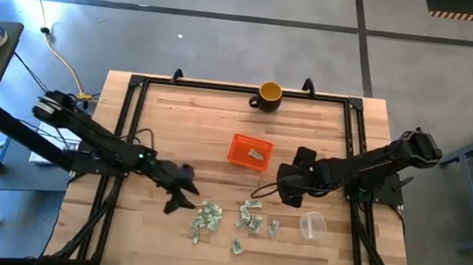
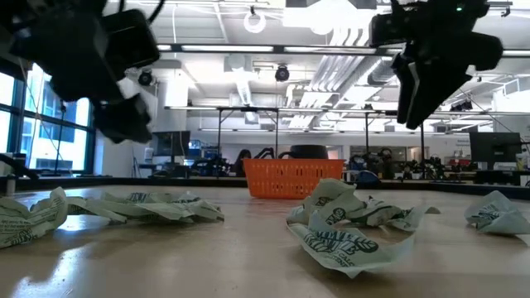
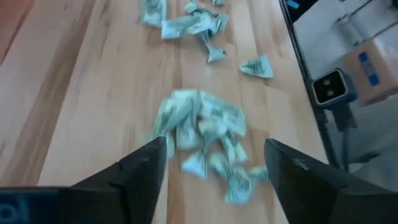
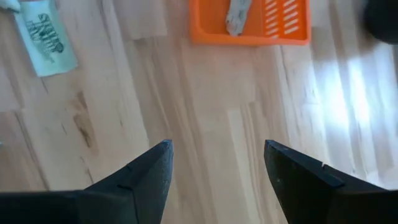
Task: Pick and place items into bin
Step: Put the white stevia packet into the orange bin
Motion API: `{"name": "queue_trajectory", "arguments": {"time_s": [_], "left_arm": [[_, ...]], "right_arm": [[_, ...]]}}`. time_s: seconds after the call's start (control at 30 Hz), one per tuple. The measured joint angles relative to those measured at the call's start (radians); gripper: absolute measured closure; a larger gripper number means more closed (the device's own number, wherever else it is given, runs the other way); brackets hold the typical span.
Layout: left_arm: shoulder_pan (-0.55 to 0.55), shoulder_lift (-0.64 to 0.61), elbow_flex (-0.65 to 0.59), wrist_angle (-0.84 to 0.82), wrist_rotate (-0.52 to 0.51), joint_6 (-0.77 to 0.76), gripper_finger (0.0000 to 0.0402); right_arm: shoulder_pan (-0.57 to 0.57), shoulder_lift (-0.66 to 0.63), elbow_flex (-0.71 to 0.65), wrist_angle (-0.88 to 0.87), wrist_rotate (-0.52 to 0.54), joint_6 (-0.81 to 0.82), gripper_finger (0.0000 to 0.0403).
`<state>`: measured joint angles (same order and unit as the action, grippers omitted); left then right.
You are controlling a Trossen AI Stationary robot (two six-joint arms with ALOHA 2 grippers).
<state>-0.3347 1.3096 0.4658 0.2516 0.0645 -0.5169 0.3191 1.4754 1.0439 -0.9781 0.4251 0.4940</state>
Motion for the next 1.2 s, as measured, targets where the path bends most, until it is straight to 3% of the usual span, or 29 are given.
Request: {"name": "queue_trajectory", "arguments": {"time_s": [0.23, 0.4, 0.5, 0.6, 0.73, 0.83, 1.07, 1.2], "left_arm": [[0.009, 0.091, 0.065, -0.011, -0.077, 0.189, 0.0067], [-0.001, 0.201, 0.074, -0.045, -0.112, 0.392, 0.0093], [-0.023, 0.291, 0.147, -0.084, -0.11, 0.463, 0.0115], [-0.035, 0.368, 0.241, -0.142, -0.191, 0.482, 0.0138], [-0.019, 0.444, 0.343, -0.227, -0.255, 0.443, 0.0178], [-0.004, 0.479, 0.387, -0.301, -0.218, 0.441, 0.0223], [0.034, 0.465, 0.442, -0.462, -0.173, 0.454, 0.0367], [0.095, 0.43, 0.515, -0.68, -0.208, 0.476, 0.0374]], "right_arm": [[0.06, 0.0, 0.0, -0.054, 0.081, 0.021, 0.0159], [0.092, 0.0, 0.0, -0.118, 0.145, 0.078, 0.0159], [0.115, 0.0, 0.0, -0.148, 0.174, 0.111, 0.0159], [0.139, 0.0, 0.0, -0.177, 0.18, 0.159, 0.0159], [0.176, 0.0, 0.0, -0.192, 0.187, 0.222, 0.0159], [0.199, 0.0, -0.002, -0.192, 0.199, 0.26, 0.0159], [0.221, 0.0, -0.061, -0.204, 0.179, 0.328, 0.0159], [0.244, -0.022, -0.087, -0.204, 0.199, 0.384, 0.0159]]}}
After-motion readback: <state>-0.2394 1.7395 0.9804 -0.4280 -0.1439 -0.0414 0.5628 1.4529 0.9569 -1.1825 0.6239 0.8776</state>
